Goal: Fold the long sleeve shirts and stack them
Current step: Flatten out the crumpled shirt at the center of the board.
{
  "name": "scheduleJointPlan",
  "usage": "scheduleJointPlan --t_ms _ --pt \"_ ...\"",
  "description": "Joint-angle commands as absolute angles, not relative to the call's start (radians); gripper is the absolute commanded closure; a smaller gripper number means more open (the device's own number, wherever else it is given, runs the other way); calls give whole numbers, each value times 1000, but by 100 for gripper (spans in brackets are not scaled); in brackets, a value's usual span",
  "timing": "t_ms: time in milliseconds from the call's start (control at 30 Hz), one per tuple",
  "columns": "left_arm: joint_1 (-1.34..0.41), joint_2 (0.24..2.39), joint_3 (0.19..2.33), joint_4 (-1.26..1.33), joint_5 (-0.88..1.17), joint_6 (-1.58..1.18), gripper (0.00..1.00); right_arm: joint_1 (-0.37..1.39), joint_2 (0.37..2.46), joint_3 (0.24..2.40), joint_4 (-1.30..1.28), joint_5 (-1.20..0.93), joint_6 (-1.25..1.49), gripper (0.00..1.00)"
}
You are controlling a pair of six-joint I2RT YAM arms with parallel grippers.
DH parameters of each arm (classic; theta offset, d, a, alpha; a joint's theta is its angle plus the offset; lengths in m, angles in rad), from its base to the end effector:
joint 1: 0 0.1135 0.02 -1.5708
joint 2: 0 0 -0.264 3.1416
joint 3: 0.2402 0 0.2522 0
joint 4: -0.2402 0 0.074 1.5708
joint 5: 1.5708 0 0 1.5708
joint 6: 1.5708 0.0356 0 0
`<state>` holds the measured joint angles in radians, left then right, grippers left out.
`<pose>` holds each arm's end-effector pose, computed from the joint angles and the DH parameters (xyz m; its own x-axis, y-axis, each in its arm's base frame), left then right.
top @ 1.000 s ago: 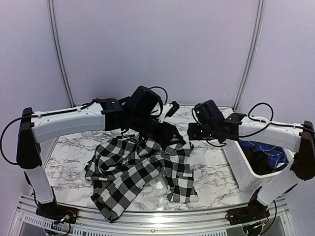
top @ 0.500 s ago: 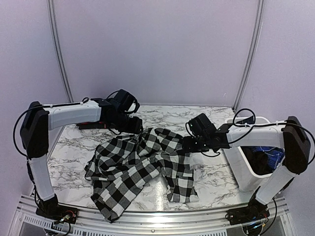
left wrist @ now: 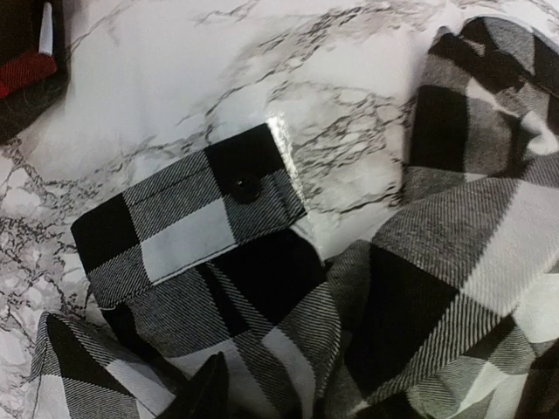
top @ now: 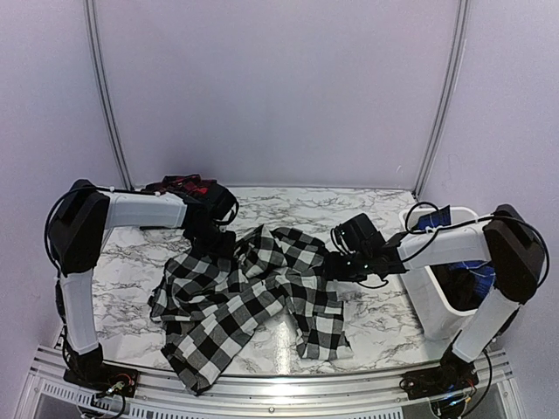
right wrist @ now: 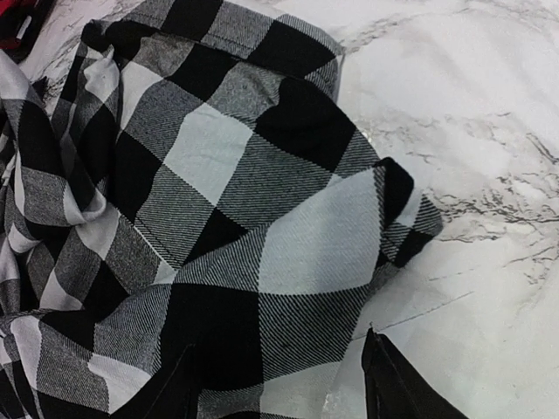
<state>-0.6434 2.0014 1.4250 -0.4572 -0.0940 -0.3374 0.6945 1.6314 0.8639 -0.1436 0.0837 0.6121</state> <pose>0.3415 -0.2519 0.1762 -0.8336 0.2132 -0.5096 0.2998 0.9494 -0.0933 0.2486 0.2032 0.1636 -0.8407 0.0449 -0.5396 -0.1409 0.9441 0.2981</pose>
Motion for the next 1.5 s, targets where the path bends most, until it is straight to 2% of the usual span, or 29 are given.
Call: scheduleJointPlan --t_ms 0,67,133,200,300,700,1067,1133,1333,1400,1467 --pt "-631 1981 1358 -491 -157 -367 64 676 1679 868 -51 20 628 43" --pt "-624 1953 1326 -488 -184 -381 78 670 1700 886 -51 17 621 48" --pt "-617 1923 1287 -487 -205 -401 88 657 1715 908 -63 23 609 62" --pt "-609 1888 1245 -486 -223 -418 95 639 1727 925 -72 26 596 79" --pt "-597 1822 1178 -488 -240 -452 100 604 1744 951 -85 16 575 99" --pt "-565 1572 927 -485 -146 -630 100 439 1824 1150 -239 122 439 100" --pt "-531 1500 852 -504 -173 -653 100 429 1910 1293 -338 189 365 100" --pt "-523 1502 847 -504 -166 -655 89 428 1921 1315 -352 201 353 100" --pt "-499 1498 853 -504 -190 -653 79 428 1975 1405 -395 215 317 98" --pt "-485 1499 868 -503 -168 -642 71 426 1988 1429 -413 223 303 96" --pt "-485 1487 888 -502 -149 -621 66 426 1992 1442 -431 225 294 93"
